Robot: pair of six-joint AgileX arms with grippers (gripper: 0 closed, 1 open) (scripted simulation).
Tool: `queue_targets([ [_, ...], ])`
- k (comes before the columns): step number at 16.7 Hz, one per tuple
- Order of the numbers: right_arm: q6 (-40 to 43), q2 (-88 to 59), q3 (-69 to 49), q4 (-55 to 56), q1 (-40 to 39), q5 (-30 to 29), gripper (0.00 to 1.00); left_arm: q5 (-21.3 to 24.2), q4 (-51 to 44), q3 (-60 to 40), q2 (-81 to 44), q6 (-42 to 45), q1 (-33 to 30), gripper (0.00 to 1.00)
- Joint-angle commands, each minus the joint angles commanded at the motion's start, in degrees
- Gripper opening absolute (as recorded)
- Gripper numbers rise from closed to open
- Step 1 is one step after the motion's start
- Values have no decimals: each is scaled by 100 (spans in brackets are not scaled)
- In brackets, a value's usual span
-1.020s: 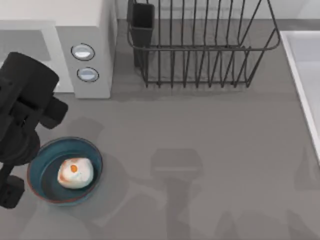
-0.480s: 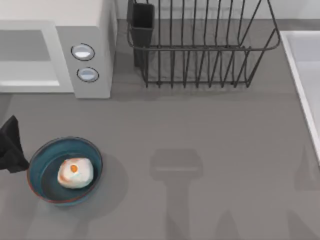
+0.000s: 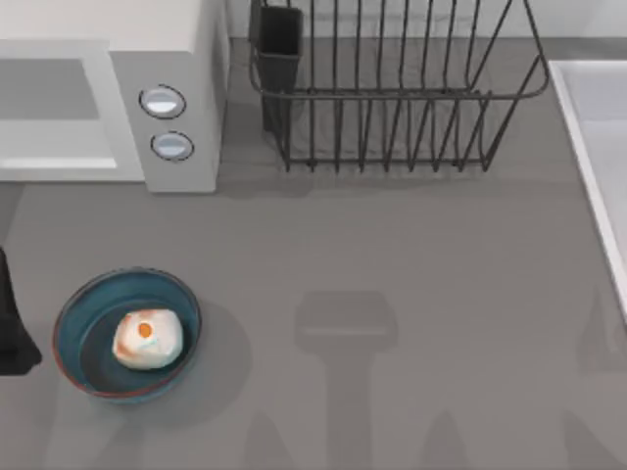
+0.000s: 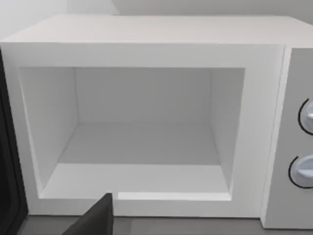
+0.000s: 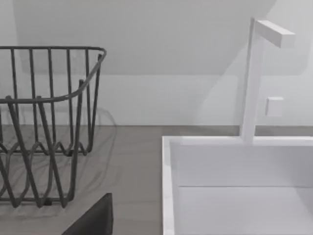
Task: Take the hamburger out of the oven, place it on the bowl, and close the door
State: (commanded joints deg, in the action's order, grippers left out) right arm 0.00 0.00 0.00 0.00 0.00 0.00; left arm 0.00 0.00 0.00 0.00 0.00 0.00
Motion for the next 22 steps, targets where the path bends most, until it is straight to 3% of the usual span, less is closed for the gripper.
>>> queue_targets([
  [5,0,0,0,0,0,0,100,0,0,0,0,0,0,100],
  [18,0,0,0,0,0,0,100,0,0,0,0,0,0,2],
  [22,0,0,0,0,0,0,100,0,0,0,0,0,0,0],
])
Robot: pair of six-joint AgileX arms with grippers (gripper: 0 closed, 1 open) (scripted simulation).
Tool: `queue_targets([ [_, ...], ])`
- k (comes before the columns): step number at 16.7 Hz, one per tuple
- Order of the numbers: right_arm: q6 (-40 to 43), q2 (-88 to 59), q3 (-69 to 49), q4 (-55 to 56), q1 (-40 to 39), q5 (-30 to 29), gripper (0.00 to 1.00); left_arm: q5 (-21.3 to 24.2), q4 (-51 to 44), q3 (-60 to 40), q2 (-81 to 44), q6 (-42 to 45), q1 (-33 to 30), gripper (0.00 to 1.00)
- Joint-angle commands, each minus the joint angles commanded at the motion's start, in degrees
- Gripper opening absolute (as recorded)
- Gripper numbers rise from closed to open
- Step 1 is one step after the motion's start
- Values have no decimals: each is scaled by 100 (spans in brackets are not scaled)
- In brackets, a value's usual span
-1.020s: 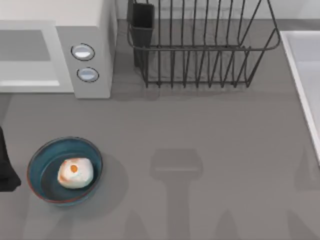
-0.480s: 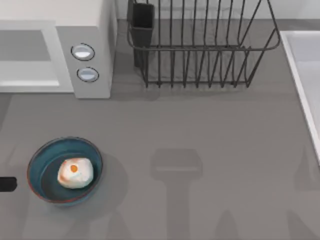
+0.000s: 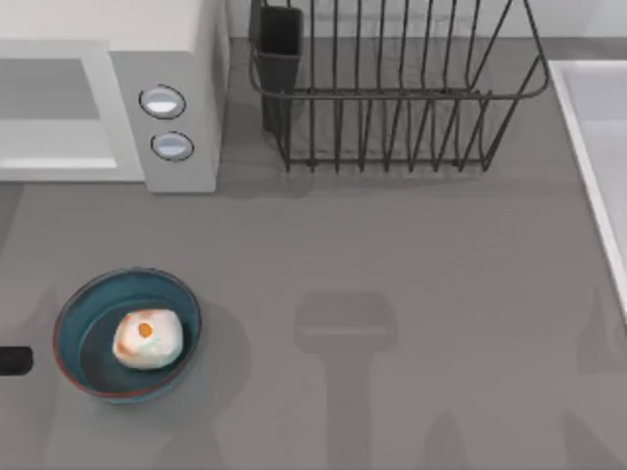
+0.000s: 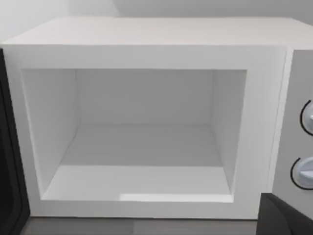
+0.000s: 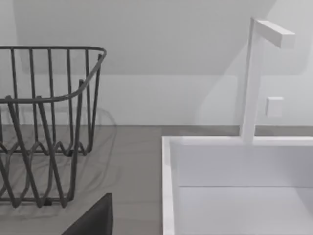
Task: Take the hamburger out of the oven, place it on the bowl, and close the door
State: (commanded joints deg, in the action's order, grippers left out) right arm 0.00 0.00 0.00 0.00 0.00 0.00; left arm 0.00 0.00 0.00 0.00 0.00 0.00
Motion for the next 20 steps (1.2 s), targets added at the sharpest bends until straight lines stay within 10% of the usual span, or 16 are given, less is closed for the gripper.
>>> queue_targets([
  [20,0,0,0,0,0,0,100,1320,-262,-152,100,3,1318,0],
])
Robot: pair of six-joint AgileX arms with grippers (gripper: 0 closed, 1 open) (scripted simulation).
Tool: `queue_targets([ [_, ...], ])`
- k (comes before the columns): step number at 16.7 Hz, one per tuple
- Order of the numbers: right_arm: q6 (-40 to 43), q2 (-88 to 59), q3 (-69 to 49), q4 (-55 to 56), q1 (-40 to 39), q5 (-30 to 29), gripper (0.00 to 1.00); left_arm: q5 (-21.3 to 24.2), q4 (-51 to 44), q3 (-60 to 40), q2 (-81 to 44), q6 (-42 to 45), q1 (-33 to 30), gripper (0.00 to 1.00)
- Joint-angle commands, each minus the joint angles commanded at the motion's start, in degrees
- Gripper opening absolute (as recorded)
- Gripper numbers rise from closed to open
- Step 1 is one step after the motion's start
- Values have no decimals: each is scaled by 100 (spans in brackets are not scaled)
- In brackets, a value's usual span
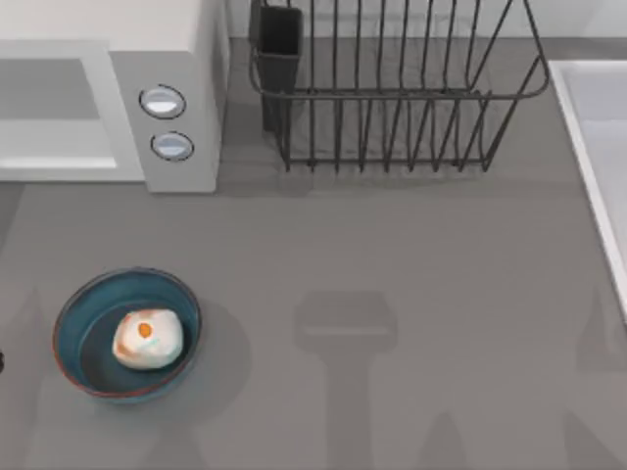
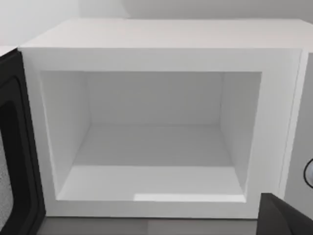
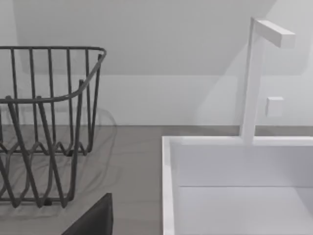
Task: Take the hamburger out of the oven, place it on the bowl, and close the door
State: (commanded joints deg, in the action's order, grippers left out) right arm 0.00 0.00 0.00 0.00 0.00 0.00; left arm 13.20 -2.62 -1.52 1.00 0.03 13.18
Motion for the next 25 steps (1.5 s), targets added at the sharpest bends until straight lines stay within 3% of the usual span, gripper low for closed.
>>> queue_targets([
  [5,0,0,0,0,0,0,100,775,299,-368,-699,15,774,0],
  [10,0,0,0,0,0,0,100,806,282,-375,-688,19,805,0],
  [17,0,0,0,0,0,0,100,1558,-655,-717,-101,16,1558,0],
  [25,0,0,0,0,0,0,100,1641,-836,-1061,-484,284,1742,0],
])
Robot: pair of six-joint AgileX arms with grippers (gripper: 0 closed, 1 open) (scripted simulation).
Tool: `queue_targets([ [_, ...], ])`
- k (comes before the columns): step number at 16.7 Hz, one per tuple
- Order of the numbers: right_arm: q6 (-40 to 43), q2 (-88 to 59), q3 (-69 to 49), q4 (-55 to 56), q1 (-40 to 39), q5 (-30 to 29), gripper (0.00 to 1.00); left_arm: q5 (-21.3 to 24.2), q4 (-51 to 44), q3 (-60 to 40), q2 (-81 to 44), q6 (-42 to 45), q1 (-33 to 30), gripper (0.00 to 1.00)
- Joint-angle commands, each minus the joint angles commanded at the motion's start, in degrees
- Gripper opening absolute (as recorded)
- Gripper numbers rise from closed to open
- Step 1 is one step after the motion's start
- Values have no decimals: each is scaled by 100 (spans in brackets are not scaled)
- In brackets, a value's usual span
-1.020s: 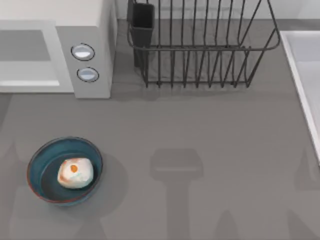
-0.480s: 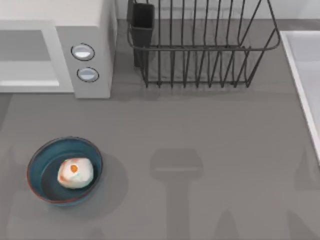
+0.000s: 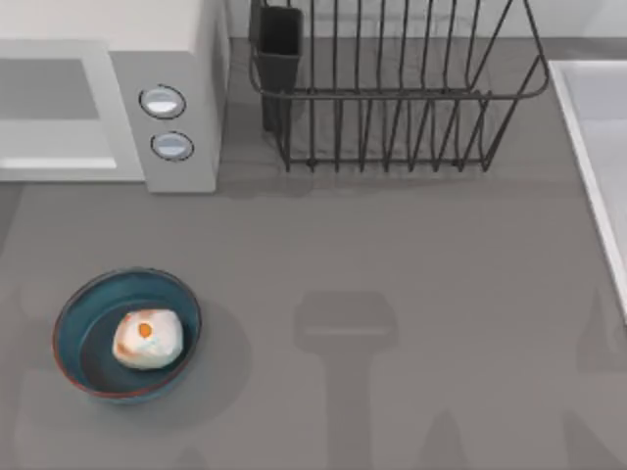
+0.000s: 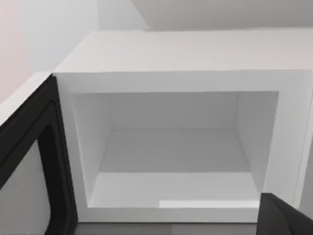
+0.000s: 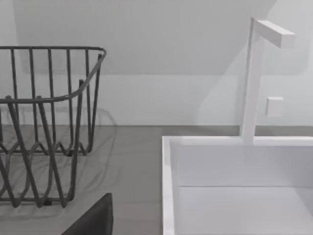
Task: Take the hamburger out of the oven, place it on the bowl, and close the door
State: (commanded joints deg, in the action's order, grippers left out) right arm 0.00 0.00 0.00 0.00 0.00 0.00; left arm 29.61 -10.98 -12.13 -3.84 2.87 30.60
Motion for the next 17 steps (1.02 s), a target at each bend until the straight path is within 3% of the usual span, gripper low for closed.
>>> queue_targets([
  [5,0,0,0,0,0,0,100,318,-754,-1517,-1813,1101,764,0],
  [17,0,0,0,0,0,0,100,871,-2910,-5990,-8662,4400,2681,0],
])
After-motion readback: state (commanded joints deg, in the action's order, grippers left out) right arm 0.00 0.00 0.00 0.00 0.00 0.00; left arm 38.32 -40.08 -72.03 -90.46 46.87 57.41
